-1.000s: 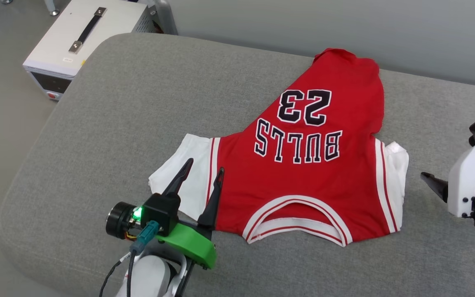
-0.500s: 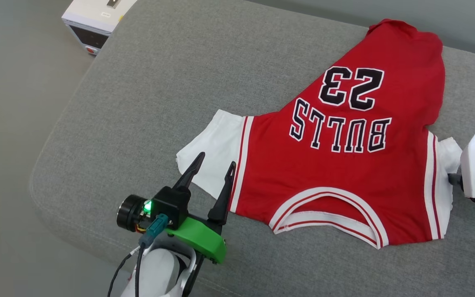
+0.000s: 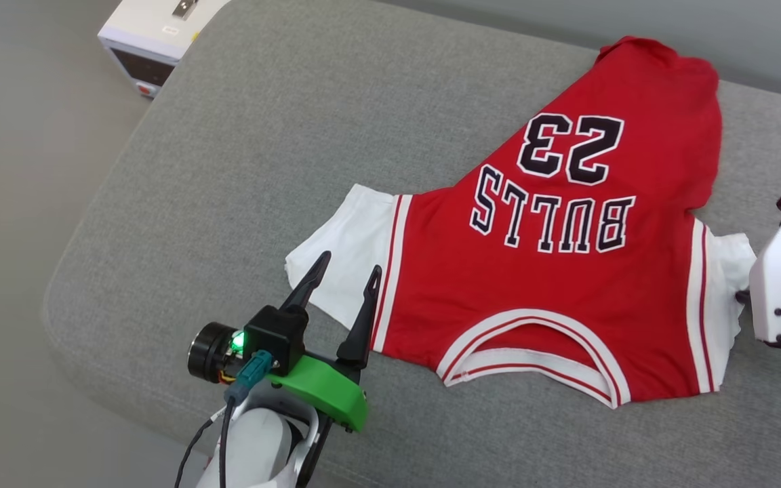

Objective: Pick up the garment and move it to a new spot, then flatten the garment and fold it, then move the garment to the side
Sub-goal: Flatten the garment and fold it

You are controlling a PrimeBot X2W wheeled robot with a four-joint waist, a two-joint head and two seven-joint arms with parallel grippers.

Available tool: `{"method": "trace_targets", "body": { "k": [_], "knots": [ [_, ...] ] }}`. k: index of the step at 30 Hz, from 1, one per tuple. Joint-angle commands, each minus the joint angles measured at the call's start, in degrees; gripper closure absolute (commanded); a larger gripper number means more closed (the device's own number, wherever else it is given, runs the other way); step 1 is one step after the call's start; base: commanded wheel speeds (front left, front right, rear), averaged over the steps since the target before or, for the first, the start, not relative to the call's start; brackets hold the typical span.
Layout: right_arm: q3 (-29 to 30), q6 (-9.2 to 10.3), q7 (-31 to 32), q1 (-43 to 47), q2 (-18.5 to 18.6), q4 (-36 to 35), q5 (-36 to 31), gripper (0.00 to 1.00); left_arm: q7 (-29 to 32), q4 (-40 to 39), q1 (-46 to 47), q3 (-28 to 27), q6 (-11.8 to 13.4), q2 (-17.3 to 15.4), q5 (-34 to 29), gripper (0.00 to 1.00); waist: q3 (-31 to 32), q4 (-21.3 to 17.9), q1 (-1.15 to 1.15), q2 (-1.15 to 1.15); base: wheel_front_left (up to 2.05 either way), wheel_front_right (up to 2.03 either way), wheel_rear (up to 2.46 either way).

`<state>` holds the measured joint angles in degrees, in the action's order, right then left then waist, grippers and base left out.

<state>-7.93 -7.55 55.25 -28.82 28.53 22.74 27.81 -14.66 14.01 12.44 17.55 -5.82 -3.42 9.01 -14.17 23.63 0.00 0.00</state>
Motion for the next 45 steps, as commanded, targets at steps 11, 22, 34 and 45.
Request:
{"method": "trace_targets", "body": {
  "k": [11, 22, 34, 45],
  "knots": [
    [4.0, 0.06, -4.3, 10.6, 4.7, -2.0, 2.3, 1.00, -0.3, 1.0, -1.9, -1.3, -0.5, -0.5, -1.0, 0.00, 6.9, -7.5, 0.00, 0.00, 0.00, 0.00, 0.00],
    [9.4, 0.06, -4.2, 15.8, 15.3, -7.2, 0.3, 1.00, -0.3, 0.2, -1.3, -1.5, -0.8, -0.5, -1.1, 0.00, 4.6, -10.1, 0.00, 0.00, 0.00, 0.00, 0.00],
    [6.6, 0.06, -21.2, 11.9, 13.5, -3.4, -6.2, 0.00, -0.3, 1.9, -0.2, -2.5, -1.1, -0.4, -0.6, 0.00, 3.4, -9.7, 0.00, 0.00, 0.00, 0.00, 0.00],
    [7.4, 0.06, -39.6, 9.9, 7.8, -4.8, -6.3, 0.00, -0.3, 2.3, -1.9, -4.1, -1.2, -0.7, 0.3, 0.00, 8.5, -13.2, 0.00, 0.00, 0.00, 0.00, 0.00]
  ]
}}
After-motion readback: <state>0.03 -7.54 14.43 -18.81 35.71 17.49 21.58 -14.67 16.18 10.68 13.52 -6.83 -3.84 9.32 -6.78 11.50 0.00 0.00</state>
